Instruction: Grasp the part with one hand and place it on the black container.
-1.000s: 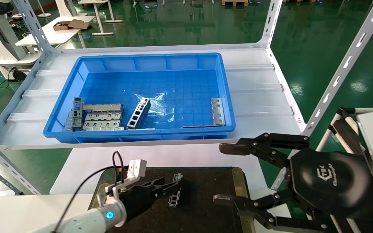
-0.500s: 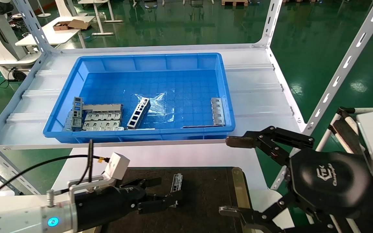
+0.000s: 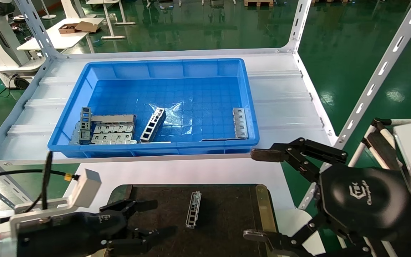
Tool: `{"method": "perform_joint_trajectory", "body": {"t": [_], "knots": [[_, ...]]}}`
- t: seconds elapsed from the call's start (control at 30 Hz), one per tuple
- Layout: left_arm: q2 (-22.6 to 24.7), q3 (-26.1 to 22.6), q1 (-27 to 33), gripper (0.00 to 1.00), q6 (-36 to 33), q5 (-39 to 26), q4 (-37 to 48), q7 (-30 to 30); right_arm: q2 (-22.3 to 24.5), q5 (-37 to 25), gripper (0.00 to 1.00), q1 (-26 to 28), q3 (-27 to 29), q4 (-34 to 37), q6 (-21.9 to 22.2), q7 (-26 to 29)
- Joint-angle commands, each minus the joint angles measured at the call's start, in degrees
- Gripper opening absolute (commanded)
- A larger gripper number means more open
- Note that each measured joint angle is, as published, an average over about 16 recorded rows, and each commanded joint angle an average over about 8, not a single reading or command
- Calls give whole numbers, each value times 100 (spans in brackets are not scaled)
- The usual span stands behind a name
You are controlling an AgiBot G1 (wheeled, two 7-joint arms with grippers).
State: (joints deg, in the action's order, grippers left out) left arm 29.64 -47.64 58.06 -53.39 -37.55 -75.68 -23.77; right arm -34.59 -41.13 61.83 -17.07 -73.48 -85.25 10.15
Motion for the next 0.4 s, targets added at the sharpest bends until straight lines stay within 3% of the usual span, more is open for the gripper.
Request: {"method": "perform_joint_trajectory", "body": {"t": [0.03, 0.4], "knots": [[-127, 62, -7, 100, -119, 79, -39, 56, 0, 0, 100, 0, -1, 0, 0, 0], [-672, 293, -196, 100, -636, 540, -115, 376, 1, 2, 100, 1, -3, 0, 1, -2]]}}
